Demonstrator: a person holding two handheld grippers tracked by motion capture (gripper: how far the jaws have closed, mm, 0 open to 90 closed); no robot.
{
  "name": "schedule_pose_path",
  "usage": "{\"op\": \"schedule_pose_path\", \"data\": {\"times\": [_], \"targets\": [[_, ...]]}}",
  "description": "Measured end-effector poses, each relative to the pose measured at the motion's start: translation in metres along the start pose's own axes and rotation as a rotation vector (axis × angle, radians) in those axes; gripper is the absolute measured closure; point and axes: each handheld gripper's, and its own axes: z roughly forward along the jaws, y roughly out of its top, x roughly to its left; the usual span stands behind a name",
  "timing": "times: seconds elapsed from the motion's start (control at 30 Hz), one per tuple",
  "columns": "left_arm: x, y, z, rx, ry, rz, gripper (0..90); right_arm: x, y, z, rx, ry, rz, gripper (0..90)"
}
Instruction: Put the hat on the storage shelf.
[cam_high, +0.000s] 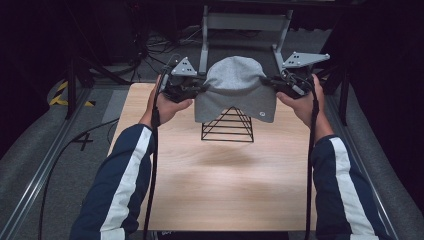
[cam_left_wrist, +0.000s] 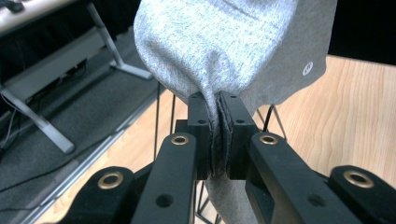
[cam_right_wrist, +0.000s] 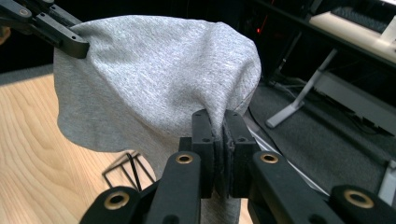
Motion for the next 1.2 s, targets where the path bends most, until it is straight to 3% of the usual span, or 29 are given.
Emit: {"op": "schedule_pose_path", "data": {"times": [0.27, 0.57, 0.87, 1.2], "targets": [[-0.003, -0.019, 0.019, 0.055, 0.003, 0.002, 83.9, 0.004, -0.023, 0.020, 0.046, 0.024, 0.010, 85.0], [-0.004, -0.050, 0.037, 0.098, -0.012, -0.031, 83.7, 0.014, -0.058, 0.044, 0.099, 0.065, 0.031, 85.0], [-0.011, -0.070, 0.057, 0.161, -0.016, -0.025, 83.7, 0.022, -0.081, 0.062, 0.155, 0.076, 0.029, 85.0], [-0.016, -0.090, 0.075, 0.197, -0.027, -0.048, 83.7, 0.026, -0.098, 0.075, 0.199, 0.081, 0.048, 85.0]]}}
